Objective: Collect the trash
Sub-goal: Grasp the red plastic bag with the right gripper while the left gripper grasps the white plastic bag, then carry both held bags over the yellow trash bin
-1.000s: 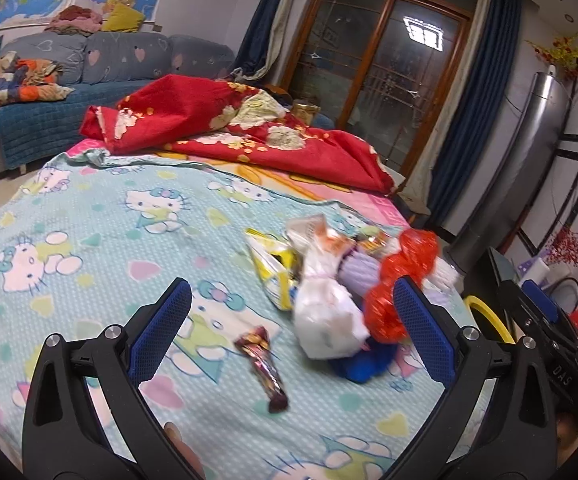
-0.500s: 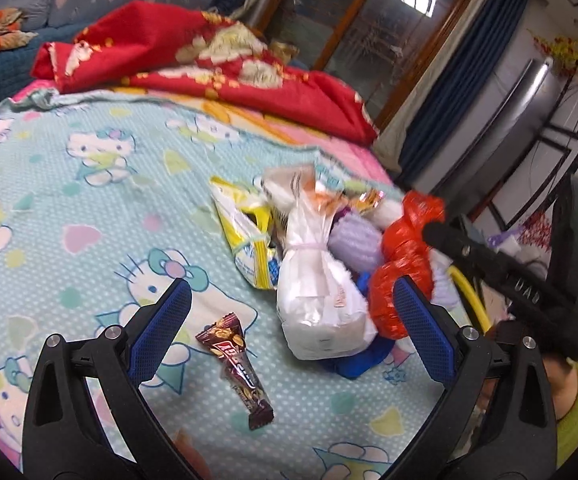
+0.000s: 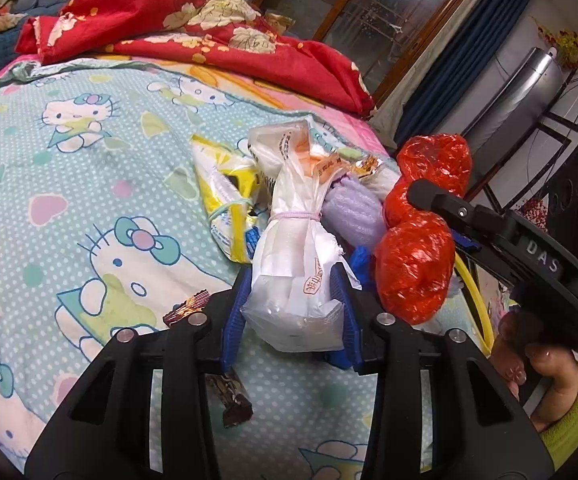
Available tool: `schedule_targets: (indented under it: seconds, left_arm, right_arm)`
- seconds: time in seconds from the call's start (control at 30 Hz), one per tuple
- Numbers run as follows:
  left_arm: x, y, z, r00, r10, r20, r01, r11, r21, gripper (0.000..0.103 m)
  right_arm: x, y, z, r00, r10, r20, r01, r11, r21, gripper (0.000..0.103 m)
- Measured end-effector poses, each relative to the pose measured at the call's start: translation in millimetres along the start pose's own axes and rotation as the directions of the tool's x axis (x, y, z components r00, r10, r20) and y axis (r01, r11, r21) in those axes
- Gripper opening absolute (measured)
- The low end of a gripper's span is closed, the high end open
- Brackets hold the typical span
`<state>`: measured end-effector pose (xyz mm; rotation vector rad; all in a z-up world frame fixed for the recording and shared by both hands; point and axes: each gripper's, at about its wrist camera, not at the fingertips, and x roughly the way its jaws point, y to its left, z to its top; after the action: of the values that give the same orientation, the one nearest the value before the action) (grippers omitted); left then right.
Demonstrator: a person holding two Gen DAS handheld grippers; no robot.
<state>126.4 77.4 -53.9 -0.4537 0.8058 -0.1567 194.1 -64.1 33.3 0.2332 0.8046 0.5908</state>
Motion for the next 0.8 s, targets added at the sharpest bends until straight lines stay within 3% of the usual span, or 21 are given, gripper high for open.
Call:
schedule_targets:
  seconds: [0.37, 0.57, 0.8]
  left_arm:
    - [-52.4, -32.1, 19.4, 0.987, -0.007, 0.162, -0.002, 0.998, 0.056, 0.025]
    - [-62.9, -56.3, 32.2, 0.977, -0.04, 0.212, 0.016, 0.994, 0.111, 0.025]
    - [-51.9, -94.7, 36.7, 0.975, -0.092, 0.201, 0.056, 0.983, 0.177, 0.025]
  right_arm:
    - [-61.5, -11.7, 13.0, 0.99, 0.039, 0.133, -0.042, 0.999, 0.02, 0.033]
    - [-97.3, -41.3, 16.3, 0.978, -0.028, 0.207, 0.017, 0.998, 0.053, 0.033]
    - [-128.0, -79.0, 13.8, 0.956, -0.136, 0.26, 0.116, 0.989, 0.089, 0.033]
